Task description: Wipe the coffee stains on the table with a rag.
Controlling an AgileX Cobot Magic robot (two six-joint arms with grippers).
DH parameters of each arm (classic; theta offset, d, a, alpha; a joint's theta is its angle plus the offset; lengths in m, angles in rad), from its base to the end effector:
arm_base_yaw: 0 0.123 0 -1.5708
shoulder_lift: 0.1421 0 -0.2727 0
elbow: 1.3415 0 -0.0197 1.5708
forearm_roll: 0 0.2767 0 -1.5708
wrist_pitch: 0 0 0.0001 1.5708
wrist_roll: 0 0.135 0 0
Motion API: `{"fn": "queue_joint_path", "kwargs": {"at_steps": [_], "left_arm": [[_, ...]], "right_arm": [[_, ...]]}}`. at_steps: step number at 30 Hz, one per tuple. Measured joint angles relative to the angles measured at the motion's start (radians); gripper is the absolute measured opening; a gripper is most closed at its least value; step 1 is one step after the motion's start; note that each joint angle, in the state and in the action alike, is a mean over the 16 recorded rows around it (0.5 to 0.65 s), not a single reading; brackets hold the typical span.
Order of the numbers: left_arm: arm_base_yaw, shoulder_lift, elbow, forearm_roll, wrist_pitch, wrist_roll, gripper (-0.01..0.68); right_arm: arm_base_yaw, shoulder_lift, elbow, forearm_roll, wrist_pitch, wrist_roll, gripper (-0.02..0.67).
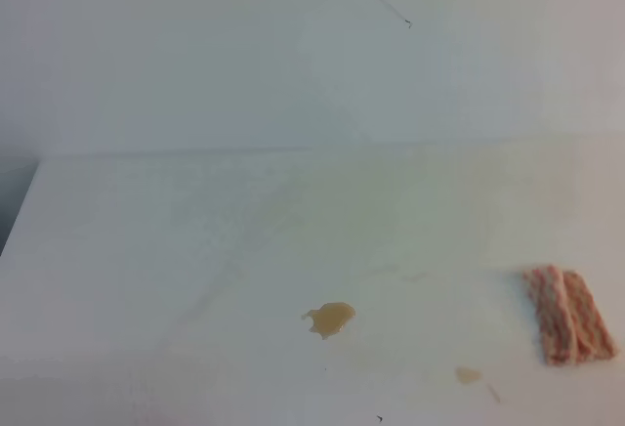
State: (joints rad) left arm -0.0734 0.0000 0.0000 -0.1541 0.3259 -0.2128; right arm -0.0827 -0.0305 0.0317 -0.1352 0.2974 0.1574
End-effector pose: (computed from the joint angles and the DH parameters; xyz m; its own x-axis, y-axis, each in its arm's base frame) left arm 0.1342 -0.0165 0.1738 -0.2600 -0.3327 -0.9065 0.0316 0.9353 -0.3523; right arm 0.1340 -0.0165 0.1687 -0.2031 0.0450 -0.9781 0.1268 0.9917 0.0193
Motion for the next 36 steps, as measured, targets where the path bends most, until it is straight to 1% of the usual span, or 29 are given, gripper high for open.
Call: {"fn": "queue_joint_path", "kwargs": {"at_steps": [8, 13, 21, 31, 36], "left_arm": [[0.0, 0.0, 0.0, 0.0, 0.0, 0.0, -0.003], [0.0, 0.0, 0.0, 0.0, 0.0, 0.0, -0.003], [0.0, 0.0, 0.0, 0.0, 0.0, 0.0, -0.003], [0.0, 0.0, 0.0, 0.0, 0.0, 0.0, -0.003], [0.0, 0.0, 0.0, 0.0, 0.0, 0.0, -0.003]], "right_arm": [[0.0, 0.0, 0.0, 0.0, -0.018, 0.0, -0.004], [0.0, 0.0, 0.0, 0.0, -0.08, 0.0, -0.004], [0.0, 0.0, 0.0, 0.001, -0.282, 0.02, -0.004], [0.0, 0.0, -0.006, 0.0, -0.595, 0.016, -0.004], [0.0, 0.001, -0.045, 0.0, -0.681, 0.001, -0.004]]}}
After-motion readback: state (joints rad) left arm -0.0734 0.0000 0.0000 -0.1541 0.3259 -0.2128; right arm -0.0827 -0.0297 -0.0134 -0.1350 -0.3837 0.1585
